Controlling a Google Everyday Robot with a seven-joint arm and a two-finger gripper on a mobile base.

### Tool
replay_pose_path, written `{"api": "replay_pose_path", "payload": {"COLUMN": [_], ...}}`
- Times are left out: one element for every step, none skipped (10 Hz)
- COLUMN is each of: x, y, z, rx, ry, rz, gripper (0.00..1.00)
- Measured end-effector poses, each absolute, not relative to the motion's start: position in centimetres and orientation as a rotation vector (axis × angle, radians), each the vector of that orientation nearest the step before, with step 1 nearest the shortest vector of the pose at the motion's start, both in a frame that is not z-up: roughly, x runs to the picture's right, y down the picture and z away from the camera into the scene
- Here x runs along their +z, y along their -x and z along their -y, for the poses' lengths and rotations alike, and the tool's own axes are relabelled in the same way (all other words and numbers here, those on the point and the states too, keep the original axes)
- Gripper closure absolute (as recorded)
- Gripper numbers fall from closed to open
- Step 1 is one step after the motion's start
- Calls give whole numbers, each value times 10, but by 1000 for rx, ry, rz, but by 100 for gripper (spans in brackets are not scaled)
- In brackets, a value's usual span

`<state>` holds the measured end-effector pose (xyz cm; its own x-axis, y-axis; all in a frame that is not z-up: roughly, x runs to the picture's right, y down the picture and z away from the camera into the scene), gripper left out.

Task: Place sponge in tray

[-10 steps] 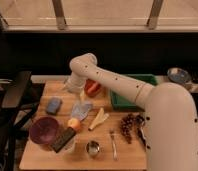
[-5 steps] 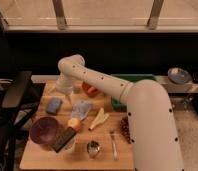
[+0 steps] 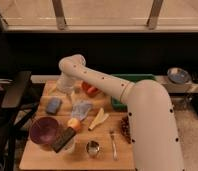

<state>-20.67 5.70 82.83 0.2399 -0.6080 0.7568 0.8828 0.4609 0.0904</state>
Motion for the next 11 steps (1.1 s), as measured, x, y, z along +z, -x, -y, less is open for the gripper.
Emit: {"api": "replay_pose_path", "payload": {"x": [834,840,848,855,860,863,866,869,873,877,883], "y": [214,224,236,249,254,255,260,263,267,268,268], "z": [-63,-69,-76,-85,-89,-90,-92,-95,-98,-100,-102], "rx": [-1073,-1083,-1092,-1099,-1102,-1102,-1106,-1107,-1103,-1094,-1082], "ry": [393,391,385,379,380,381,381,384,386,388,392], "rz": [829,834,839,849,857,861,869,878,890,900,909], "gripper": [20,20,20,20,20,20,20,20,20,20,20]}}
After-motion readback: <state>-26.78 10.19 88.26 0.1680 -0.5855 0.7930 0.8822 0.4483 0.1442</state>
